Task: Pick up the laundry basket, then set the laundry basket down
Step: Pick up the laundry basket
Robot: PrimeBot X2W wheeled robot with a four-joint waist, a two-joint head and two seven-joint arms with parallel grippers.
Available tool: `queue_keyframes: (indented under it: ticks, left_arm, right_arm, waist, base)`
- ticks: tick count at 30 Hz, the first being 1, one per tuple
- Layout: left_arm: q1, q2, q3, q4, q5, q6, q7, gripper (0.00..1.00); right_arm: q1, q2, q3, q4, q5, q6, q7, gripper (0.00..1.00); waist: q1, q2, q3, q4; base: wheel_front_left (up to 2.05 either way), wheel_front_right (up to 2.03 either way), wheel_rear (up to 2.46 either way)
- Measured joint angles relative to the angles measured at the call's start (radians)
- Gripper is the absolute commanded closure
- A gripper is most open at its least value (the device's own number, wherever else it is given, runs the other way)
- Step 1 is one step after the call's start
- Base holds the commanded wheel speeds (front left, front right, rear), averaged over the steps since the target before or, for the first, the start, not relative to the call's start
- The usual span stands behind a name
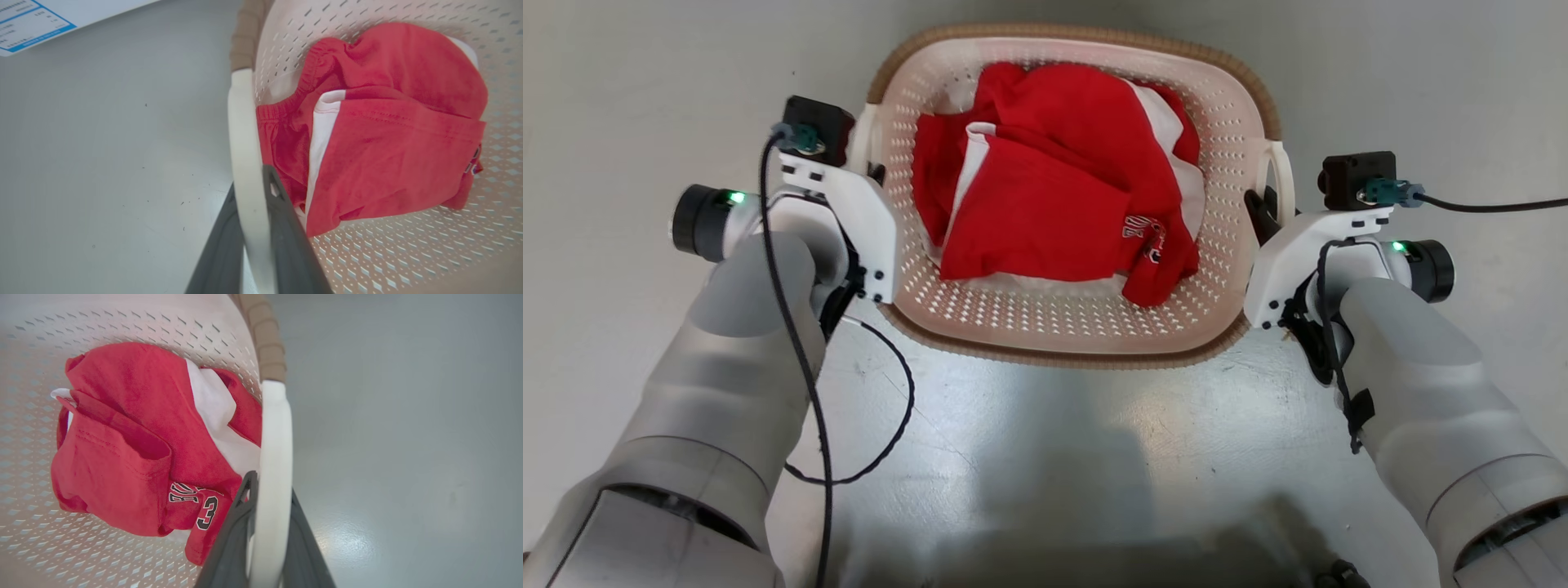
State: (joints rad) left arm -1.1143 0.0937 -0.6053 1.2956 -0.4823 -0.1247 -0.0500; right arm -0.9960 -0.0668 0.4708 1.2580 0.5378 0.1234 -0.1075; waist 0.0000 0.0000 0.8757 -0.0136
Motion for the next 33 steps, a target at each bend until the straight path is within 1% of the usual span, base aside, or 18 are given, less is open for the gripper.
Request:
queue_keyframes:
  ticks: [4, 9, 14, 19, 26, 33]
  left_arm:
    - [0.009, -0.006, -0.015, 0.0, -0.017, 0.0, 0.024, 1.0]
    - [0.049, -0.006, -0.032, -0.003, -0.062, 0.0, 0.071, 1.0]
    - [0.099, -0.005, -0.054, -0.015, -0.097, 0.0, 0.113, 1.0]
    - [0.163, -0.003, -0.078, -0.026, -0.142, 0.0, 0.15, 1.0]
    - [0.233, 0.002, -0.105, -0.03, -0.191, 0.0, 0.179, 1.0]
    - [0.306, 0.018, -0.148, -0.034, -0.214, 0.0, 0.225, 1.0]
  right_arm:
    - [-0.003, -0.004, 0.023, 0.013, -0.002, 0.0, 0.019, 1.0]
    - [-0.005, -0.004, 0.071, 0.012, 0.0, 0.0, 0.069, 1.0]
    - [0.026, -0.012, 0.125, -0.016, 0.034, -0.001, 0.14, 1.0]
    - [0.064, -0.017, 0.175, -0.028, 0.069, -0.002, 0.198, 1.0]
    - [0.129, -0.026, 0.234, -0.061, 0.128, -0.002, 0.248, 1.0]
    - [0.203, -0.03, 0.303, -0.092, 0.191, -0.005, 0.296, 1.0]
  waist:
    - [0.0, 0.0, -0.019, 0.001]
    - [0.0, 0.0001, -0.061, 0.006]
    - [0.0, 0.0, -0.122, 0.01]
    - [0.0, 0.0001, -0.199, 0.014]
    - [0.0, 0.0, -0.324, 0.017]
    - [0.0, 0.0, -0.449, 0.013]
  base:
    - [0.0, 0.0, 0.0]
    - [0.0, 0.0, 0.0]
    - [0.0, 0.0, 0.0]
    - [0.0, 0.0, 0.0]
    - [0.0, 0.0, 0.0]
    - [0.0, 0.0, 0.0]
